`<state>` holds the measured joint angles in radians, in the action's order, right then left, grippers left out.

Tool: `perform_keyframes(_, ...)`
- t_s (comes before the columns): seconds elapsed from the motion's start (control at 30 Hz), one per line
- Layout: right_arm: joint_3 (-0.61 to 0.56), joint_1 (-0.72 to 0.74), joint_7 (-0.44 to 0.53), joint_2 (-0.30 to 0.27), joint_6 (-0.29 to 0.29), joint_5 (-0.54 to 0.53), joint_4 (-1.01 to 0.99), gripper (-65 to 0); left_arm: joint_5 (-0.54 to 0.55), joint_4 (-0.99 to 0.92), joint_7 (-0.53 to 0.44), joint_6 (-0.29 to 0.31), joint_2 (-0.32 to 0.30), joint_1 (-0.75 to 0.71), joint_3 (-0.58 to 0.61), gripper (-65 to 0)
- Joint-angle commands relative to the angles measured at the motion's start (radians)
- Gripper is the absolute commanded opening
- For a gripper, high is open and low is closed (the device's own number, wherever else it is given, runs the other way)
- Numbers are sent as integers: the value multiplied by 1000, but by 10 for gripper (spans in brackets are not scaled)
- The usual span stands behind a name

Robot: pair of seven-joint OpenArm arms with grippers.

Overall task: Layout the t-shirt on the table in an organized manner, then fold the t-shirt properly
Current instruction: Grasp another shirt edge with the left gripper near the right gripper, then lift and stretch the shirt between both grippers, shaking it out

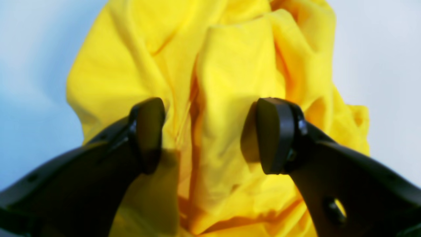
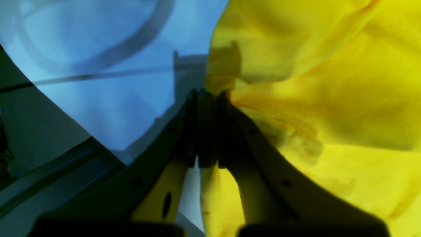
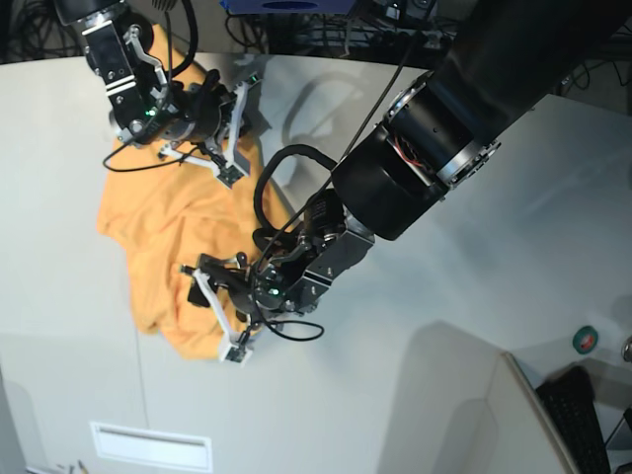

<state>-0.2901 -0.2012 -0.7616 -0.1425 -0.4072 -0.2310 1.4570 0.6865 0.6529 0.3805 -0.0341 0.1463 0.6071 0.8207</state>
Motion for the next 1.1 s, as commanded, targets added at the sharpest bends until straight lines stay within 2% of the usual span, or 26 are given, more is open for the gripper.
perform_keyframes(0.0,-1,-8,-6,-3,-3,3,7,-650,5,18,-24,1,11,29,-2,-230)
perform_keyframes(0.17,2,-19,-6,-3,-3,3,6,-650,5,26,-24,1,11,-14,-2,-240)
perform_keyframes(0.23,2,-20,-6,-3,-3,3,6,-650,5,26,-25,1,11,-28,-2,-273)
perform_keyframes(0.3,2,-24,-6,-3,-3,3,6,-650,5,18,-61,1,11,-39,-2,-425)
perform_keyframes(0.37,5,-27,-6,-4,-3,3,6,-650,8,18,-105,1,11,-48,-11,-625)
perform_keyframes(0.4,7,-34,-6,-6,-3,3,6,-650,9,20,-122,1,11,-49,-13,-650)
perform_keyframes(0.5,7,-47,-6,-35,-2,3,6,-650,11,32,-127,1,11,-42,-44,-650)
perform_keyframes(0.6,52,-62,-6,-58,-2,3,9,-650,11,103,-119,1,11,-37,-177,-650)
perform_keyframes(0.7,151,-67,-6,-61,-2,3,9,-650,9,183,-16,1,-4,-37,-311,-650)
perform_keyframes(0.83,260,-44,-6,-68,-2,3,14,-650,5,307,88,0,-12,-40,-424,-650)
perform_keyframes(1.0,372,27,-8,-72,-3,3,66,-650,5,407,125,-3,-47,-37,-502,-650)
perform_keyframes(1.07,395,70,-8,-102,-3,3,103,-650,5,410,137,-3,-47,-23,-513,-650)
